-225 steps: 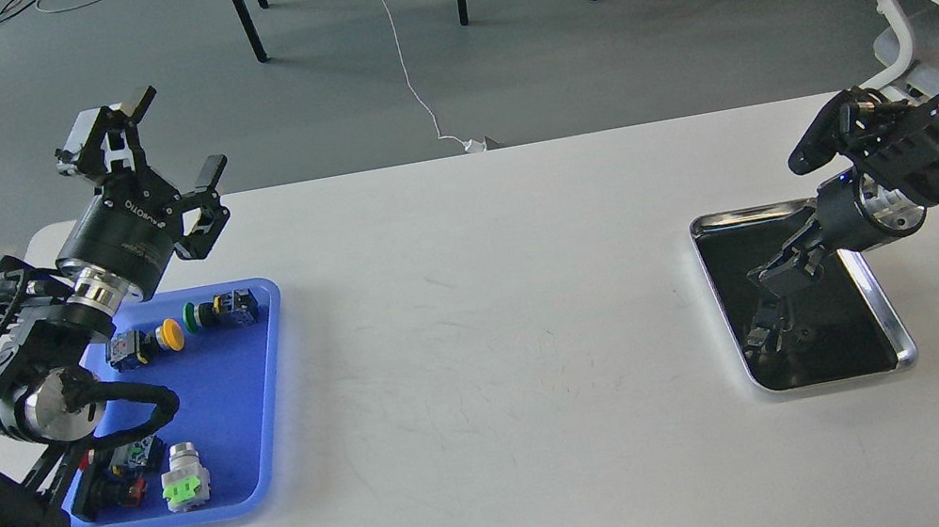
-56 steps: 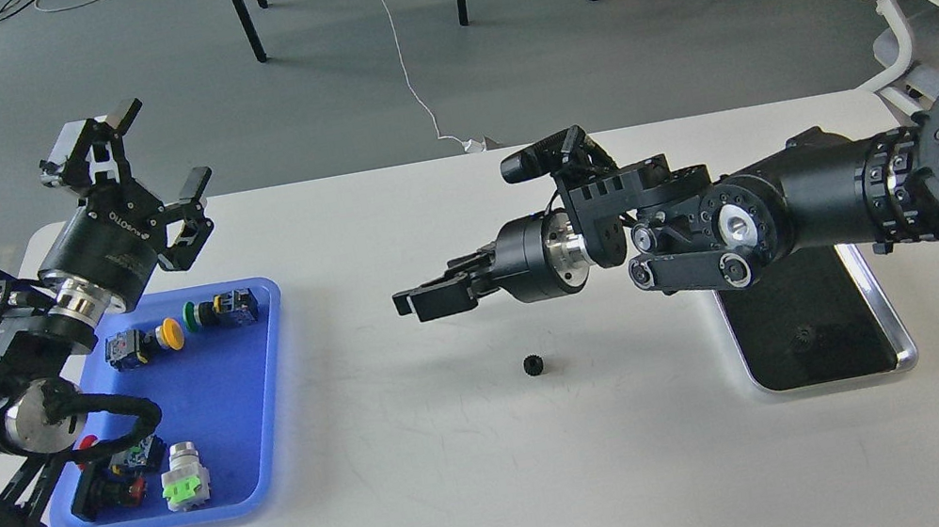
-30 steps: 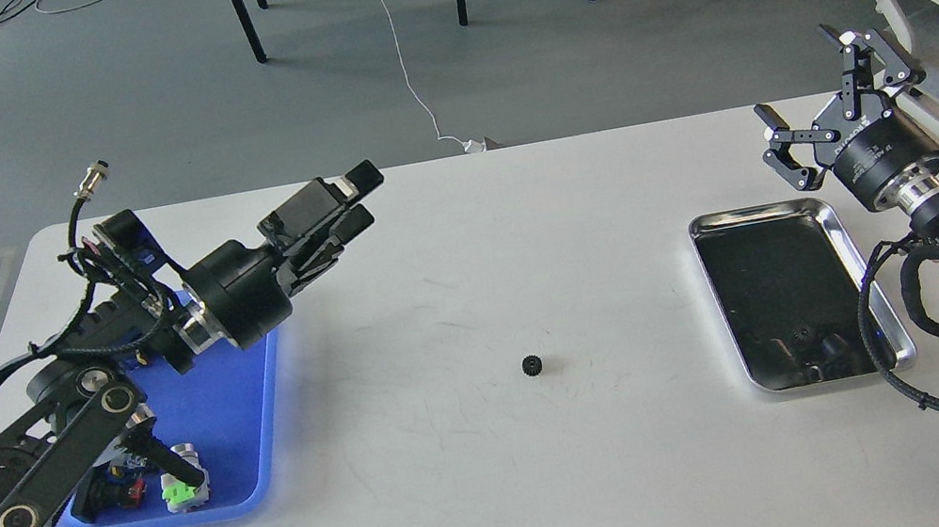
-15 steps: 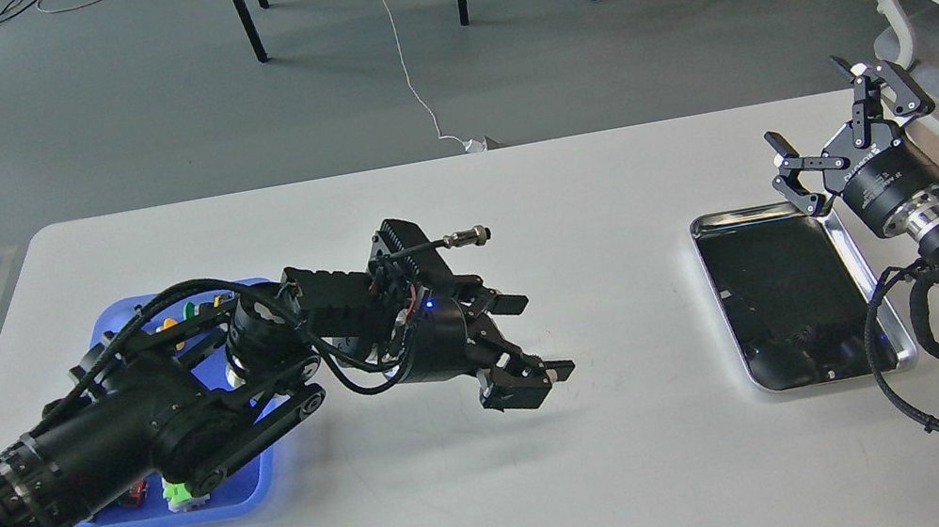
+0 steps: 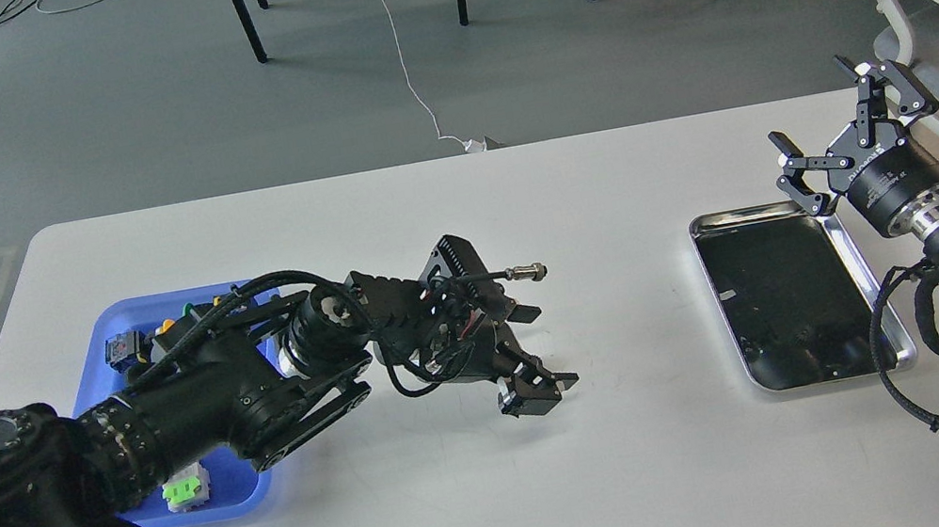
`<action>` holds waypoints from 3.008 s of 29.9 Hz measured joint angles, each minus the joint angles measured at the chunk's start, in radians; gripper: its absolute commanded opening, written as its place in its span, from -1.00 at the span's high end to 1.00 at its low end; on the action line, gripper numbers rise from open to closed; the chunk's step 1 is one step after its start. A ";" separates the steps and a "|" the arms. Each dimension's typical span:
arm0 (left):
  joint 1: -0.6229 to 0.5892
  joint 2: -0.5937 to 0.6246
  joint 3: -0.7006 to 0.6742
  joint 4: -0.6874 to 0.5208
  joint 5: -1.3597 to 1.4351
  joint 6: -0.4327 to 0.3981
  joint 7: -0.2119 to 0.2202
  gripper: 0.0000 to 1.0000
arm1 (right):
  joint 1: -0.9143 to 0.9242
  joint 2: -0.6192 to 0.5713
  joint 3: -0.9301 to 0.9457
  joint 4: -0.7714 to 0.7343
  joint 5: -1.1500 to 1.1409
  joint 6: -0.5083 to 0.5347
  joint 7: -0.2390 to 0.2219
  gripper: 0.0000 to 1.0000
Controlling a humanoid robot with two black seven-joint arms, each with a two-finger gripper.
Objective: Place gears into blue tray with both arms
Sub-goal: 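Reach the left gripper to the black gear and grasp it, then carry the black gear into the blue tray and release it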
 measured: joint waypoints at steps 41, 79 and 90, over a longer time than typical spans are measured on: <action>0.042 0.008 0.002 0.040 0.000 0.024 0.000 0.76 | -0.003 0.002 -0.007 0.001 -0.009 -0.002 -0.001 -0.98; 0.126 0.826 -0.001 -0.215 0.000 -0.037 0.000 0.62 | -0.006 0.027 -0.015 0.004 -0.012 -0.004 0.000 -0.98; 0.148 0.822 -0.005 -0.207 0.000 -0.037 0.000 -0.24 | -0.006 0.027 -0.015 0.006 -0.012 -0.004 0.000 -0.98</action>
